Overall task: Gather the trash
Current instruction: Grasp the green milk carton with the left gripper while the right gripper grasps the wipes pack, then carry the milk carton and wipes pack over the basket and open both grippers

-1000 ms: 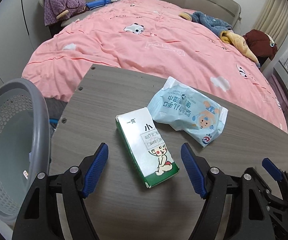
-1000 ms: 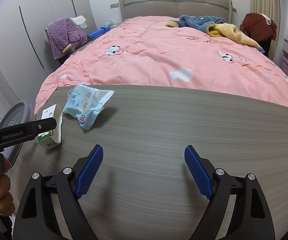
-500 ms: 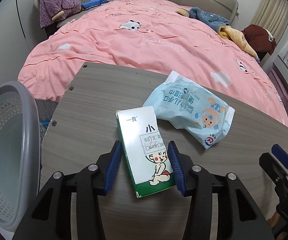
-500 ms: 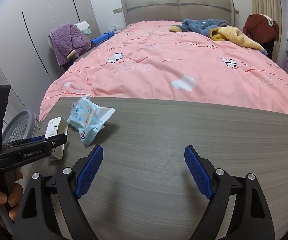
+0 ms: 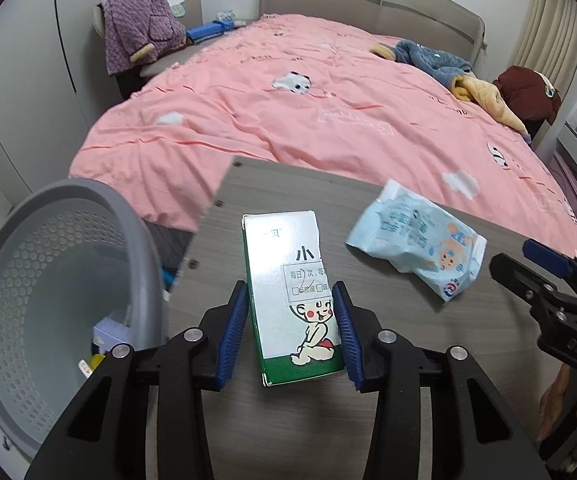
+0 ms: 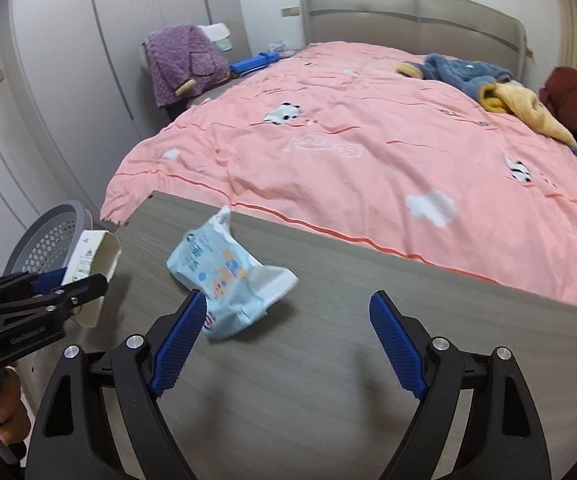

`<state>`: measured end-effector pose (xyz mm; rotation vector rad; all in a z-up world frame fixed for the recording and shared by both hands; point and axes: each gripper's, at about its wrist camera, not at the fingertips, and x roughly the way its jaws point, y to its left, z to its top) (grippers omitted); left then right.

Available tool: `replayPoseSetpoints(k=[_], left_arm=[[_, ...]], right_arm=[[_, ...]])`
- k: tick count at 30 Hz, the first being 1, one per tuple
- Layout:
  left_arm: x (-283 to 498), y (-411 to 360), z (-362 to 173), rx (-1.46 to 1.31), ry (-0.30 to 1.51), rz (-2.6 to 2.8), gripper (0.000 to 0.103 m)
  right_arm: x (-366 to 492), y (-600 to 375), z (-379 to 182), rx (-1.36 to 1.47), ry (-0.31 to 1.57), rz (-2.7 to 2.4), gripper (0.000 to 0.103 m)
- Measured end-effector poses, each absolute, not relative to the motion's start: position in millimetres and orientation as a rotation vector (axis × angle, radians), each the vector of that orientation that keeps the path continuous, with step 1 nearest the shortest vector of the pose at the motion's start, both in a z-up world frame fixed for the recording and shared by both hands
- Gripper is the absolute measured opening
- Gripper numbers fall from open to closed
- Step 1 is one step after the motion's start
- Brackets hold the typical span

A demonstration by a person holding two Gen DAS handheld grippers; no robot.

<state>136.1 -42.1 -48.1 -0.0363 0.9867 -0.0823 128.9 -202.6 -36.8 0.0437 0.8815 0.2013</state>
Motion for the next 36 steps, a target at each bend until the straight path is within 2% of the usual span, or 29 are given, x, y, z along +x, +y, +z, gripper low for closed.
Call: replayPoseSetpoints(k=[3,7,21,25,27,29,36], left_arm=[[133,-28,-38,-0.041,0.958,-0.057,0.042],[129,-14,-27,-0.041,0.927,-0.027,0.042],[126,5,-20,-0.071,0.916,0.0,0.042],[124,7,-19,-0.074,0.914,0.0,0.042],[122,9,-18,-0.08,0.913,-0.001,0.042],[120,11,-17,-0.081,0.911,-0.001,0.042],[108,21,-12,-0.088,0.893,-0.007,0.042]], right_arm=[[143,-191,-39,0.023,0.902,0.266,0.086],[156,-174,-40,-0.056,0.918,0.317,0.096],[181,-147,-72,-0.218,1.014,0.39,0.096],[183,-145,-79,-0.211,1.03,0.384,0.093],[182,-143,-79,-0.218,1.016,0.371,0.084],[178,-140,-77,-0.215,1.009,0.37,0.067],[158,-136,-67,-0.124,0.995,0.328,0.062]])
